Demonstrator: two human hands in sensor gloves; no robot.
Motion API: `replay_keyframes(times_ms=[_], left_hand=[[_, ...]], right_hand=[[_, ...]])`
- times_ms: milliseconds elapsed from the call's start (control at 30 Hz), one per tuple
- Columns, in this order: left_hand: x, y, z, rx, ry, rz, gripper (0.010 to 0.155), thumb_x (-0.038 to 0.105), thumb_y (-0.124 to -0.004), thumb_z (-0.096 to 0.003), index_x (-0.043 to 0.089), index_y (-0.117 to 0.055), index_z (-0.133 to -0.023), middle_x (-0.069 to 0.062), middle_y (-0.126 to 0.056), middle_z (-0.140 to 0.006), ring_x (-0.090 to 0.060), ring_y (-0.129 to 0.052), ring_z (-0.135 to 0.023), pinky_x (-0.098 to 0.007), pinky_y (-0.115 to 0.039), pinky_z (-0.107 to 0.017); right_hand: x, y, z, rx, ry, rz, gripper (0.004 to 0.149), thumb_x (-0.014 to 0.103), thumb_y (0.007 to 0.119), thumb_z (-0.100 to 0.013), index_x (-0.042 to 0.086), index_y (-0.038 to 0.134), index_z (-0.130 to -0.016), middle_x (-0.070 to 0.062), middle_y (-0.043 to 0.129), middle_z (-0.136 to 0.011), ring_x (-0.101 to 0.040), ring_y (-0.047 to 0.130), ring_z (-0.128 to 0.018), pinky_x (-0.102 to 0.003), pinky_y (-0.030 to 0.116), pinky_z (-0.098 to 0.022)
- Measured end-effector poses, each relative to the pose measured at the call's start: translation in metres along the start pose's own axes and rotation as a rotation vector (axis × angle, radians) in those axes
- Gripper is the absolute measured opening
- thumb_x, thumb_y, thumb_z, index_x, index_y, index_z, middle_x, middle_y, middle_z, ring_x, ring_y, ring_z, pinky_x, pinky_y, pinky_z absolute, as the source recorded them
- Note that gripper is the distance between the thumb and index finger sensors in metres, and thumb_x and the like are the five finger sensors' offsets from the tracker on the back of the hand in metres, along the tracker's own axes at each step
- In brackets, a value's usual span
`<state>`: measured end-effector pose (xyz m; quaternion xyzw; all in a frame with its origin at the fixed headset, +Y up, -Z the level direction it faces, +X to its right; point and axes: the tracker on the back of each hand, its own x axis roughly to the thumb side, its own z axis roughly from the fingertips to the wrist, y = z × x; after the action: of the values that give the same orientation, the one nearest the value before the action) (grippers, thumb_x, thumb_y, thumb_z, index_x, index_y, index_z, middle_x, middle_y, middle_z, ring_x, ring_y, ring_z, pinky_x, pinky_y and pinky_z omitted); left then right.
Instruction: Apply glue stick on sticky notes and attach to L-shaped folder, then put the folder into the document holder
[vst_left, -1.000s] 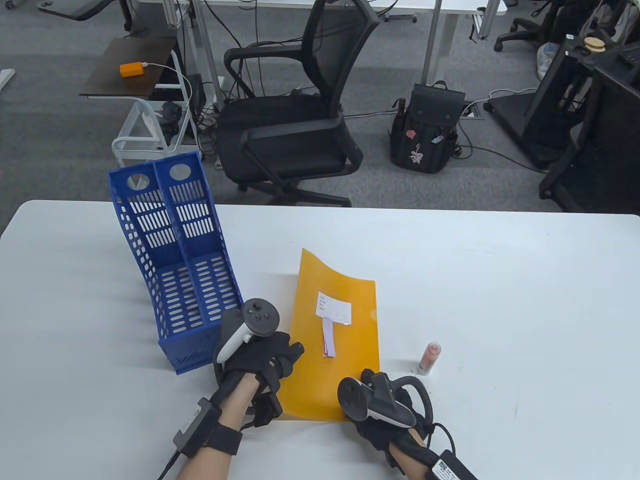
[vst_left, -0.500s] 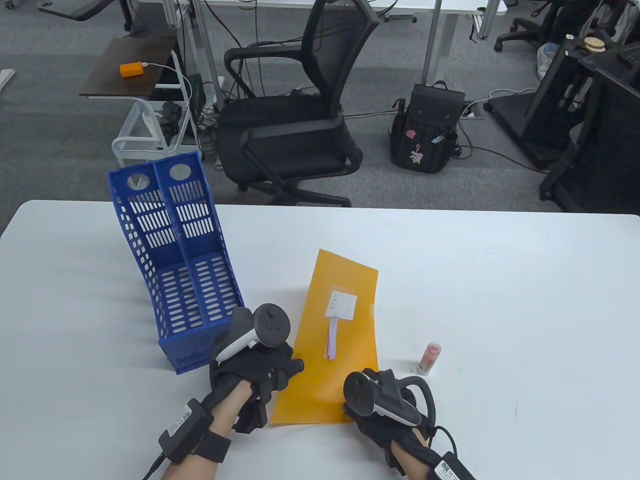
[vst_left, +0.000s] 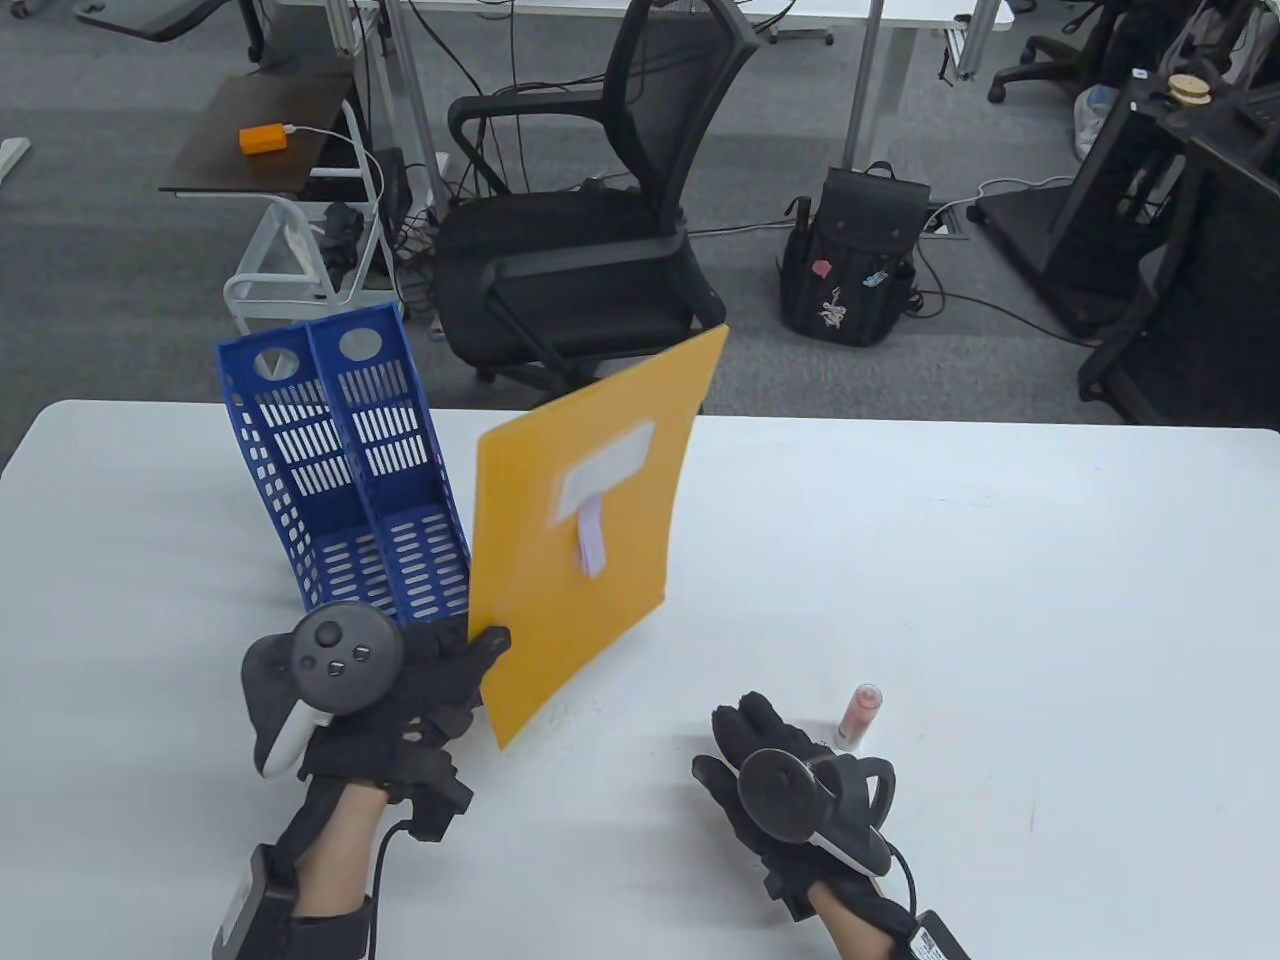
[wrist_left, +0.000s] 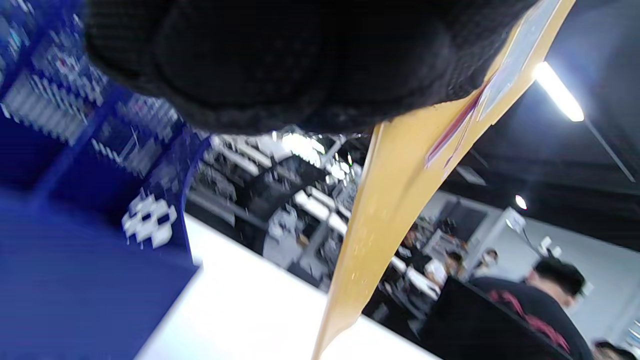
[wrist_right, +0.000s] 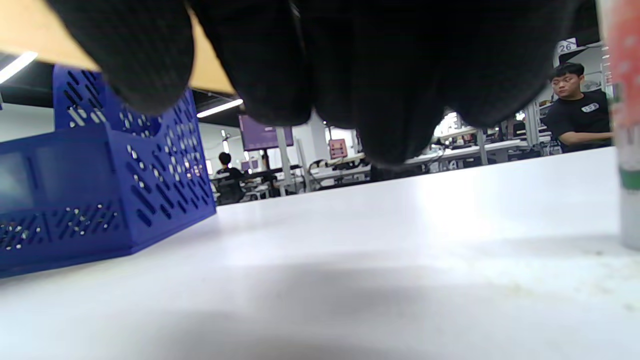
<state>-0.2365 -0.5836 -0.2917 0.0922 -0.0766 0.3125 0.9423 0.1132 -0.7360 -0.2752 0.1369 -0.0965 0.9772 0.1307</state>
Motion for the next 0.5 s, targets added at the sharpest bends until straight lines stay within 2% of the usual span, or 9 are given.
replay_keyframes(times_ms=[100, 200, 367, 500], left_hand=[[0.001, 0.033, 0.012, 0.112, 0.032, -0.047, 0.038, 0.044, -0.082, -0.0484, 0.023, -0.091, -0.079, -0.001, -0.106, -0.033, -0.019, -0.102, -0.028, -0.047, -0.086, -0.039], [0.0, 0.057, 0.023, 0.189, 0.064, -0.074, 0.039, 0.044, -0.083, -0.0486, 0.022, -0.091, -0.08, -0.002, -0.106, -0.034, -0.019, -0.102, -0.028, -0.047, -0.086, -0.04], [-0.004, 0.078, 0.036, 0.271, 0.117, -0.154, 0.038, 0.043, -0.083, -0.049, 0.022, -0.091, -0.08, -0.002, -0.105, -0.034, -0.02, -0.101, -0.028, -0.048, -0.085, -0.041], [-0.006, 0.079, 0.039, 0.313, 0.15, -0.248, 0.039, 0.043, -0.083, -0.0487, 0.022, -0.091, -0.08, -0.002, -0.105, -0.034, -0.019, -0.101, -0.028, -0.048, -0.085, -0.04]], right_hand=[[0.001, 0.001, 0.0, 0.003, -0.008, 0.001, 0.062, 0.051, 0.079, -0.044, 0.008, 0.084, -0.09, -0.025, 0.08, -0.093, -0.041, 0.095, -0.065, -0.056, 0.08, -0.044], [0.002, 0.001, 0.0, 0.002, -0.013, -0.003, 0.062, 0.051, 0.079, -0.044, 0.008, 0.084, -0.09, -0.025, 0.08, -0.093, -0.041, 0.095, -0.065, -0.056, 0.081, -0.044], [0.001, 0.001, 0.0, 0.008, -0.011, -0.009, 0.062, 0.051, 0.079, -0.044, 0.008, 0.084, -0.09, -0.025, 0.08, -0.093, -0.041, 0.095, -0.065, -0.056, 0.081, -0.044], [0.001, 0.001, 0.001, 0.014, -0.008, -0.015, 0.062, 0.051, 0.079, -0.044, 0.008, 0.084, -0.09, -0.025, 0.08, -0.093, -0.041, 0.095, -0.065, -0.056, 0.081, -0.044]])
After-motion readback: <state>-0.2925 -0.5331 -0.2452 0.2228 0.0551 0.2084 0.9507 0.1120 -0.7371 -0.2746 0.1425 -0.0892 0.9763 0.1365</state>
